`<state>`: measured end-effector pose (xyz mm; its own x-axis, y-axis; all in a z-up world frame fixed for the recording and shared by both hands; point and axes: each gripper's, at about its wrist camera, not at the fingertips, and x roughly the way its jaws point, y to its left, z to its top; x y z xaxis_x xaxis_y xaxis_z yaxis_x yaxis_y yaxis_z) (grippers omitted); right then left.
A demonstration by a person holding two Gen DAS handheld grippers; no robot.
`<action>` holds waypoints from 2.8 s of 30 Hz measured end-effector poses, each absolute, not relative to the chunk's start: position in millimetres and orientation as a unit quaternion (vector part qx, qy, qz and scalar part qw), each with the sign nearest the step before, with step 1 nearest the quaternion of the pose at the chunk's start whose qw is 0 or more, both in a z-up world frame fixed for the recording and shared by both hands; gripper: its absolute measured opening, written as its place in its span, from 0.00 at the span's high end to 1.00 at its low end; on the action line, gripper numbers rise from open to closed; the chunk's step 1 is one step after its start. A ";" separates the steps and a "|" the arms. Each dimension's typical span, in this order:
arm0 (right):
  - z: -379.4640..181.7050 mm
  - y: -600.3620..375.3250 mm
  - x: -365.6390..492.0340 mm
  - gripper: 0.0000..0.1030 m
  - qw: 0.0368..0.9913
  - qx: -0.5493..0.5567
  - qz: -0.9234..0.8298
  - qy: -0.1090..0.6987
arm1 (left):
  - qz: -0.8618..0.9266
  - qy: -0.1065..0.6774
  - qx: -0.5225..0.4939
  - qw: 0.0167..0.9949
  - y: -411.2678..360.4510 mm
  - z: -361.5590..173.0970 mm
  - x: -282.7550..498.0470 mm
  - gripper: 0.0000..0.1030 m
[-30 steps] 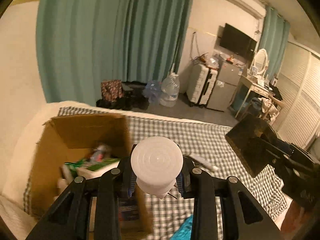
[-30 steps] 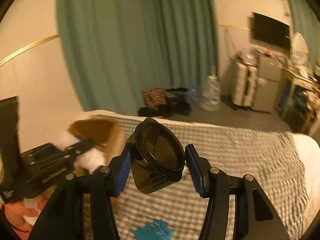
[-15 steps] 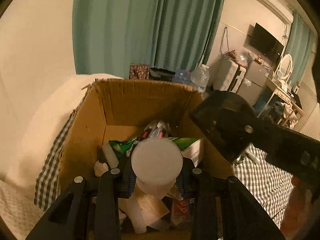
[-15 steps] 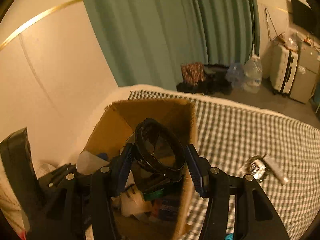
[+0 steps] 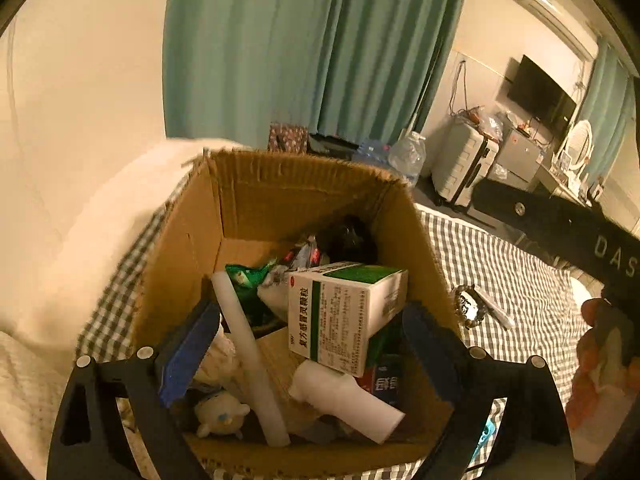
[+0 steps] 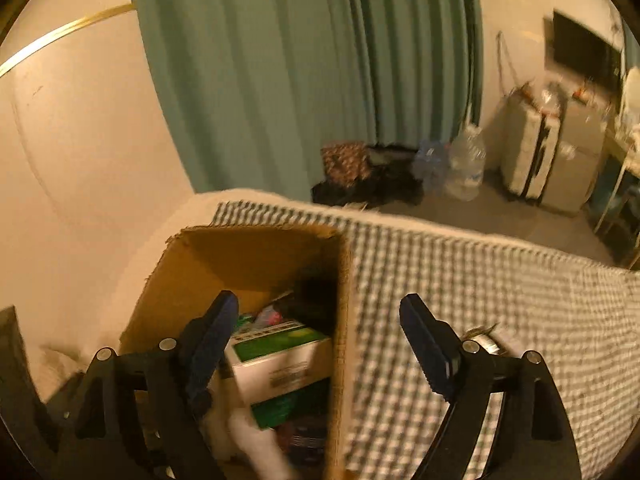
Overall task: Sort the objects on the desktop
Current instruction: 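Carry the bottle and black case over the cardboard box and open both tools, then grasp the blue blister pack from the bedspread with the left tool, then grasp the white tube with the right tool while the left tool holds the blister pack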
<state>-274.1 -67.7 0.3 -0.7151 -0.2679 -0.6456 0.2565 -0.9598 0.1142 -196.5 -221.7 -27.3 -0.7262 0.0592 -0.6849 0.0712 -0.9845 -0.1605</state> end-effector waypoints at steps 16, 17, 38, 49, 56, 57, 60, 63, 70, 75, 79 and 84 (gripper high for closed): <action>-23.6 126.7 -208.9 0.13 0.014 0.344 -0.939 -0.031 | -0.920 -0.006 0.387 -0.057 -23.4 -51.5 -141.2 0.00; -26.9 135.5 -206.0 0.13 0.009 0.345 -0.938 -0.031 | -0.917 -0.005 0.396 -0.055 -14.4 -62.5 -141.5 0.00; -86.5 250.5 -213.1 0.13 -0.037 0.376 -0.916 -0.135 | -0.847 -0.026 0.531 -0.013 29.0 -210.2 -161.4 0.00; -91.7 236.1 -214.7 0.13 -0.022 0.388 -0.913 -0.126 | -0.854 -0.055 0.518 -0.023 44.7 -219.8 -165.7 0.00; -107.3 225.5 -221.9 0.13 -0.026 0.409 -0.906 -0.109 | -0.840 -0.039 0.541 -0.030 36.4 -218.0 -160.8 0.00; -109.5 224.5 -222.1 0.13 -0.027 0.412 -0.905 -0.106 | -0.836 -0.033 0.546 -0.031 34.3 -214.7 -160.5 0.00; -111.7 223.6 -222.8 0.13 -0.034 0.415 -0.904 -0.102 | -0.833 -0.021 0.551 -0.037 30.9 -214.7 -157.9 0.04; -113.1 225.2 -222.6 0.13 -0.038 0.417 -0.902 -0.109 | -0.840 -0.020 0.540 -0.037 30.6 -209.2 -155.5 0.25; -112.4 223.8 -221.9 0.13 -0.041 0.416 -0.901 -0.112 | -0.859 -0.025 0.509 -0.043 26.7 -198.4 -163.7 0.52; -113.5 220.9 -223.8 0.13 -0.038 0.417 -0.902 -0.107 | -0.866 -0.081 0.489 -0.061 44.8 -199.7 -176.7 0.64; -117.1 220.0 -225.3 0.13 -0.039 0.420 -0.900 -0.106 | -0.867 -0.081 0.488 -0.060 50.2 -201.0 -179.2 0.64; -121.6 221.1 -227.2 0.13 -0.038 0.429 -0.895 -0.116 | -0.873 -0.087 0.477 -0.055 51.3 -201.8 -194.2 0.64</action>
<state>-227.2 221.1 -121.6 -0.6297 -0.0313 -0.7762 -0.1678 -0.9701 0.1752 -194.2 51.3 -201.8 -0.5398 0.0131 -0.8417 -0.1797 -0.9786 0.1001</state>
